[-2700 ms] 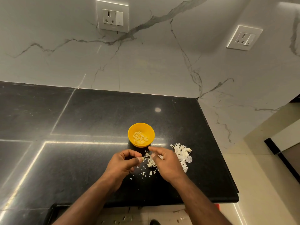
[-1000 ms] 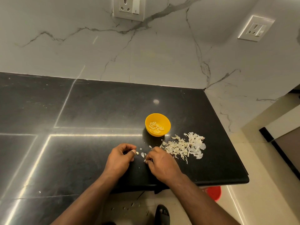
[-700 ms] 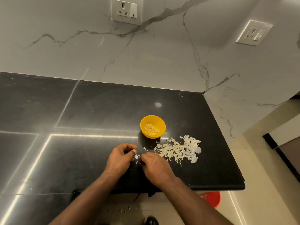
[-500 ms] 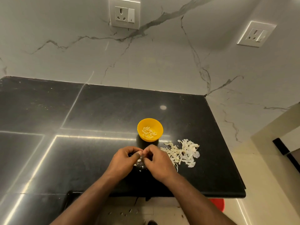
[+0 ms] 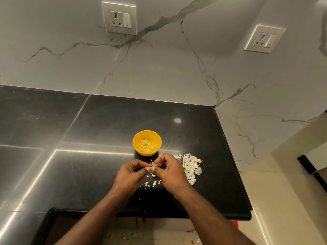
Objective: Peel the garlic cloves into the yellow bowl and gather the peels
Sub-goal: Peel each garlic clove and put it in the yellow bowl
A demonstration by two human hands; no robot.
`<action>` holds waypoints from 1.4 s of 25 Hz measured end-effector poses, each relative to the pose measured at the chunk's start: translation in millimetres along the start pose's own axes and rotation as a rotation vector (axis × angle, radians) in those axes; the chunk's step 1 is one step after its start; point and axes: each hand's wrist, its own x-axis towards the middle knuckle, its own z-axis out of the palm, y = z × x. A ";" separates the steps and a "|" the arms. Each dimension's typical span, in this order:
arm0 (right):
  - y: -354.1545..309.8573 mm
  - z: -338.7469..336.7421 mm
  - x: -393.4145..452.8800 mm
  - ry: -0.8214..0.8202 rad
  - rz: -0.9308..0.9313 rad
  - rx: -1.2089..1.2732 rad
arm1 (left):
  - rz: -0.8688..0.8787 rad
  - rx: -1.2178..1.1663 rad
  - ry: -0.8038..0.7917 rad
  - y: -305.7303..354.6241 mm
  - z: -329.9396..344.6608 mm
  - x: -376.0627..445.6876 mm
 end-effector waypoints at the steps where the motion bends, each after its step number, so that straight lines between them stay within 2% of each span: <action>1: 1.4 -1.8 0.1 -0.006 0.014 0.034 | -0.012 -0.045 0.010 -1.2 3.8 -1.6; 8: -3.5 -8.5 -0.4 -0.057 0.086 0.198 | -0.187 -0.349 -0.059 -13.0 5.7 1.2; 14: -14.5 3.3 4.7 -0.031 0.128 0.263 | -0.216 -0.353 -0.104 -7.1 -10.4 12.8; 18: -14.9 10.5 10.3 -0.017 0.155 0.159 | -0.256 -0.427 -0.157 -4.8 -22.7 21.5; 21: -15.5 9.4 8.5 0.000 0.060 -0.034 | -0.280 -0.457 -0.176 -0.3 -27.2 27.4; 25: -22.2 10.9 6.9 0.030 -0.033 -0.050 | -0.296 -0.406 -0.227 -0.3 -31.3 31.5; 35: -24.6 17.2 7.7 0.090 -0.080 -0.129 | -0.256 -0.331 -0.246 0.0 -35.7 35.8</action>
